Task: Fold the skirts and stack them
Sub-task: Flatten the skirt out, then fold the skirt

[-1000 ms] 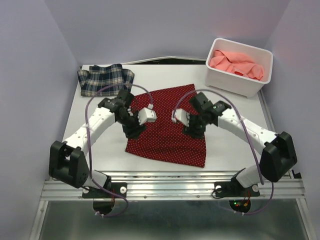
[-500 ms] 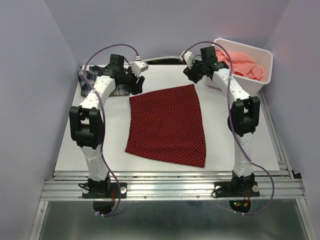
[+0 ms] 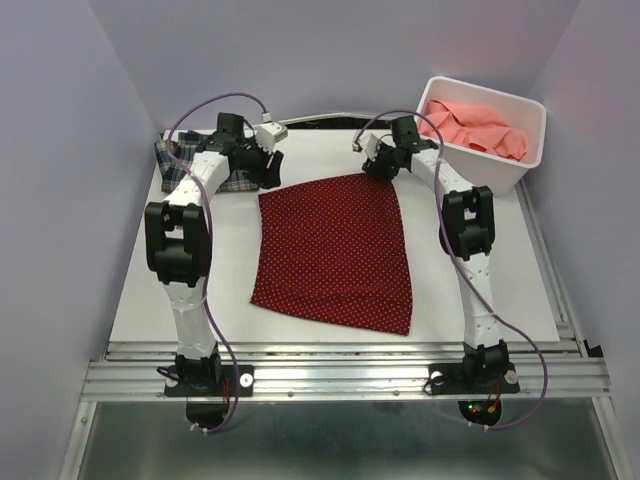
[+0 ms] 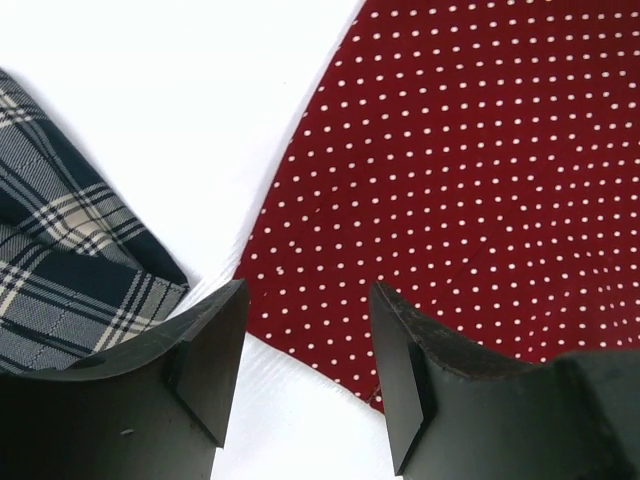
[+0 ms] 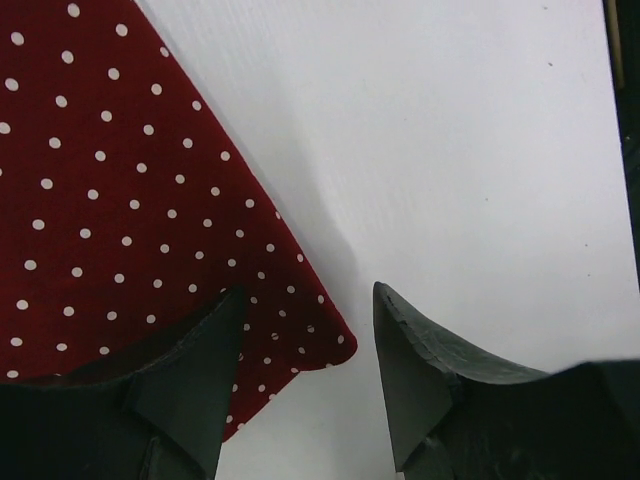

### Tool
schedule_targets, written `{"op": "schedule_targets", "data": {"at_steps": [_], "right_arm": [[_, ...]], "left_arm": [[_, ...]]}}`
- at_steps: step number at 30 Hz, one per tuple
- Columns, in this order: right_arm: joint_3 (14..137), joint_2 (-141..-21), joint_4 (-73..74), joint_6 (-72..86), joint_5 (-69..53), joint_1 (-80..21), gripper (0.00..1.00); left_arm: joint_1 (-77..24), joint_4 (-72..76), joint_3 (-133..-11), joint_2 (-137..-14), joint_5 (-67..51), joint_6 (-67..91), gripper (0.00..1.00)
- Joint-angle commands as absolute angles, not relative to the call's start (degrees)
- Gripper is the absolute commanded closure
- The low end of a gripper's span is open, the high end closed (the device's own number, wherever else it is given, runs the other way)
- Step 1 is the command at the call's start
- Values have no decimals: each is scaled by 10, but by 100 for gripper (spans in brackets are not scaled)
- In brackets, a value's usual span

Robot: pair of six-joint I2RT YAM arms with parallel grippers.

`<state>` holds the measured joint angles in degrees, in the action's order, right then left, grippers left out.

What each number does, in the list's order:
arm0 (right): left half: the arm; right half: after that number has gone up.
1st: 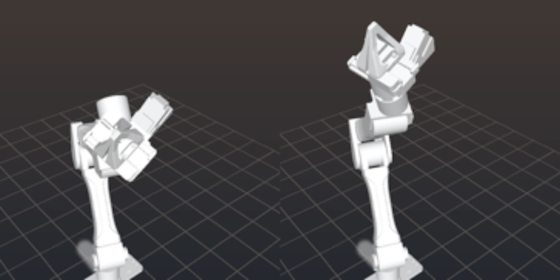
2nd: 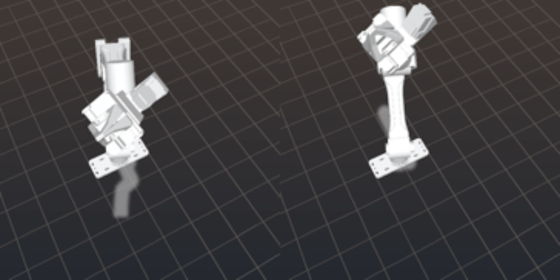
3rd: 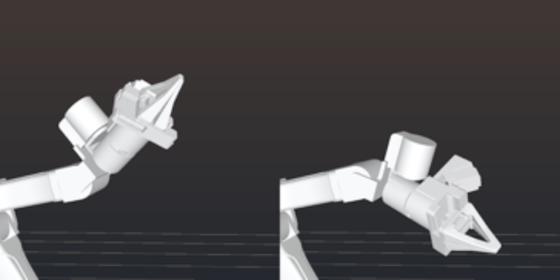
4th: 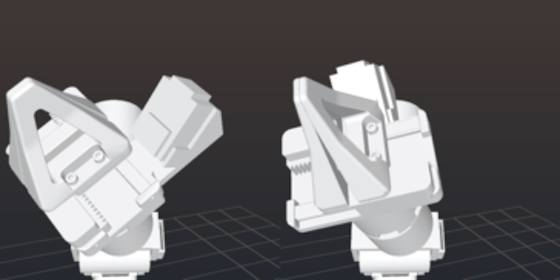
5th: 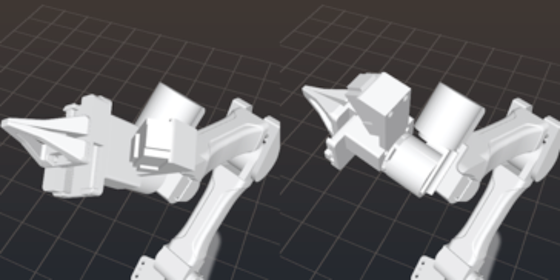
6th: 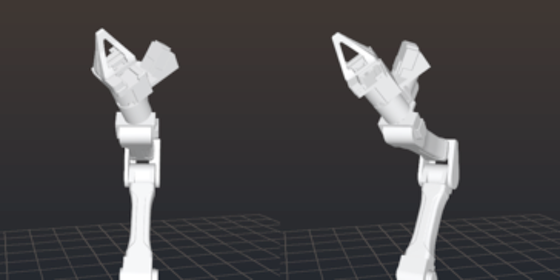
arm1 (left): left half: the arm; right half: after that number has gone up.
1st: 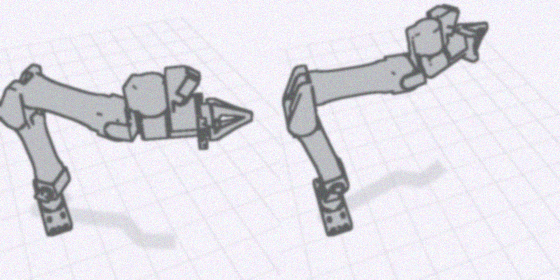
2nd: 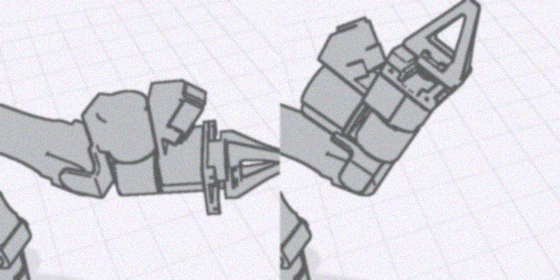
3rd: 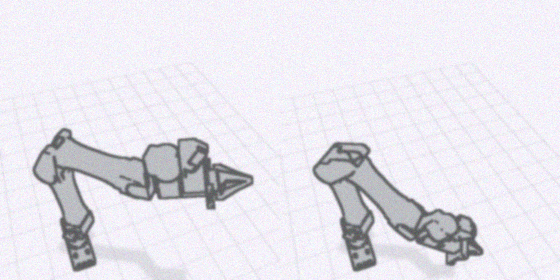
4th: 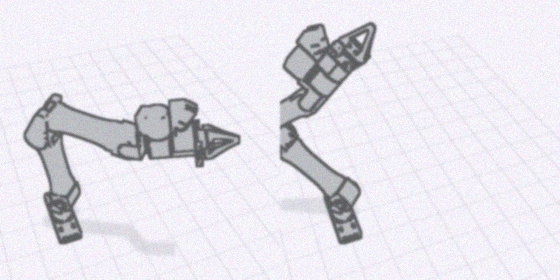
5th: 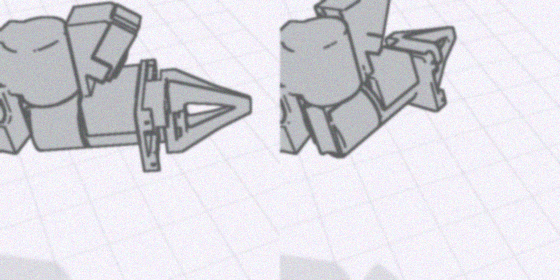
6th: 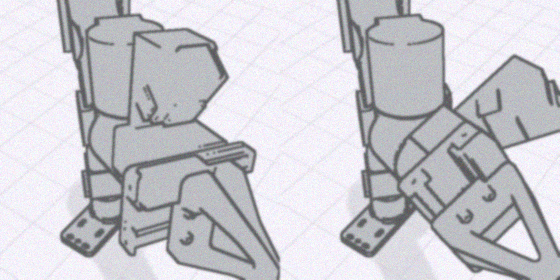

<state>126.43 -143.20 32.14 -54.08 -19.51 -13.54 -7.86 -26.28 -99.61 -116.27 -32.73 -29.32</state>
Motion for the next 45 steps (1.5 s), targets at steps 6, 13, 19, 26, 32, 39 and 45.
{"op": "schedule_targets", "data": {"at_steps": [6,13,19,26,32,39,45], "right_arm": [[1217,-1449,277,-606,-188,-133,47],[1204,-1443,305,-626,-202,-133,67],[1202,-1433,306,-628,-209,-133,81],[1198,-1412,280,-606,-201,-133,99],[1200,-1376,248,-580,-188,-133,99],[1173,-1299,244,-565,-186,-133,99],[1100,-1217,246,-576,-180,-133,99]], "left_arm": [[-69,-258,-1077,-1229,-309,-286,37],[-69,-300,-1125,-1306,-291,-333,39],[-69,-325,-1115,-1330,-289,-359,49],[-69,-304,-1090,-1318,-288,-355,76],[-69,-294,-1102,-1298,-287,-345,100],[-69,-261,-1056,-1229,-266,-345,100],[-69,-230,-982,-1149,-250,-364,100]]}}
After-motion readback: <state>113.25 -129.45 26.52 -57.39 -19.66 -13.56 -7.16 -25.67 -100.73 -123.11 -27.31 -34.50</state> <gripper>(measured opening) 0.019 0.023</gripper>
